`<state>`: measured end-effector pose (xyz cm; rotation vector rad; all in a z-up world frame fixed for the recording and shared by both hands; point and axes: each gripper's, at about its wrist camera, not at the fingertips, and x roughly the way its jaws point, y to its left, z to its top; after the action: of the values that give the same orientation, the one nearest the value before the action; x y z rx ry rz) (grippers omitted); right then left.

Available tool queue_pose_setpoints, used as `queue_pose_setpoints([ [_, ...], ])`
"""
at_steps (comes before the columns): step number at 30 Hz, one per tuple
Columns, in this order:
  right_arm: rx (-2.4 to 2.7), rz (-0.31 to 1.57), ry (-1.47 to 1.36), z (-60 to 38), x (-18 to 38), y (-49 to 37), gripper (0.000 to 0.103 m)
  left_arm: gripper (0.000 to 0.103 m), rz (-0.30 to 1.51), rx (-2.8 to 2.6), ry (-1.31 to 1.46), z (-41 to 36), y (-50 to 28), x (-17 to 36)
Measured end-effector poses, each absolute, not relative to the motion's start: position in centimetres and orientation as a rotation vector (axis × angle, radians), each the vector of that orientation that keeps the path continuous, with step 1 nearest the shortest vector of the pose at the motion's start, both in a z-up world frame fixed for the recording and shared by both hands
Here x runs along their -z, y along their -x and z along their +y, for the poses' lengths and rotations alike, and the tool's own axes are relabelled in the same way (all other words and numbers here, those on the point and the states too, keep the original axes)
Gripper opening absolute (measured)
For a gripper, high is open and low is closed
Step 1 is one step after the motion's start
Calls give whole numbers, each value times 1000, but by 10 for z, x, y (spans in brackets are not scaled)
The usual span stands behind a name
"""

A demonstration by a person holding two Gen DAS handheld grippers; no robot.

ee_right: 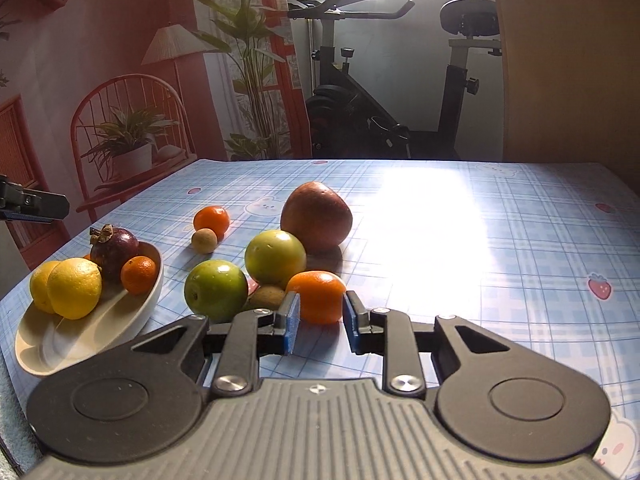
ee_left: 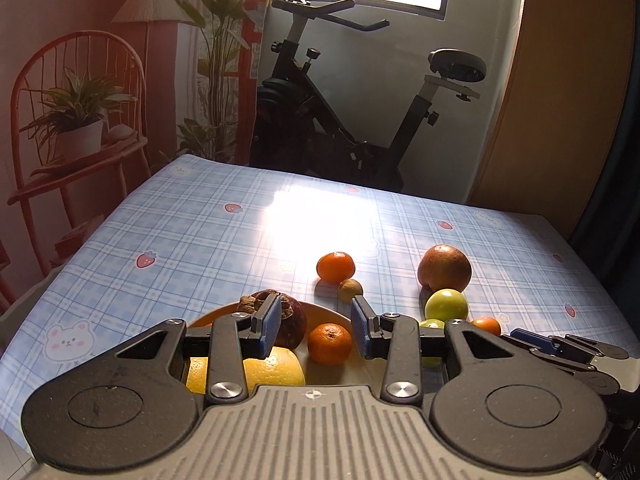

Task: Organize fruits
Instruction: 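Move the left tool toward a loose mandarin on the table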

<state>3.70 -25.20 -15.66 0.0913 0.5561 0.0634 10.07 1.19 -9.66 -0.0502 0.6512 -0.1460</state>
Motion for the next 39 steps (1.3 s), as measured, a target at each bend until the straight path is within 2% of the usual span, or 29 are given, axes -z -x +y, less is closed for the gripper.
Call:
queue_pose_setpoints([
  [4,-76,543,-89,-254,157,-37,29,41,661,129,62,14,-102,99],
  [7,-99,535,-82,-254,157,-37,36,41,669,123,64,14,-103,99],
  [18,-128,551,-108,-258,159,-54,39,41,678,136,57,9,-99,101],
  [21,-137,576,-137,-262,161,-64,46,41,690,133,58,9,-99,103],
  [25,-166,613,-152,-263,163,-72,49,41,699,150,44,4,-96,105],
  [27,-177,619,-144,-260,163,-72,49,41,701,161,37,2,-95,106],
  [31,-200,620,-135,-257,164,-71,39,41,703,169,32,1,-94,107],
  [39,-199,623,-145,-255,165,-70,39,41,714,166,31,0,-97,109],
])
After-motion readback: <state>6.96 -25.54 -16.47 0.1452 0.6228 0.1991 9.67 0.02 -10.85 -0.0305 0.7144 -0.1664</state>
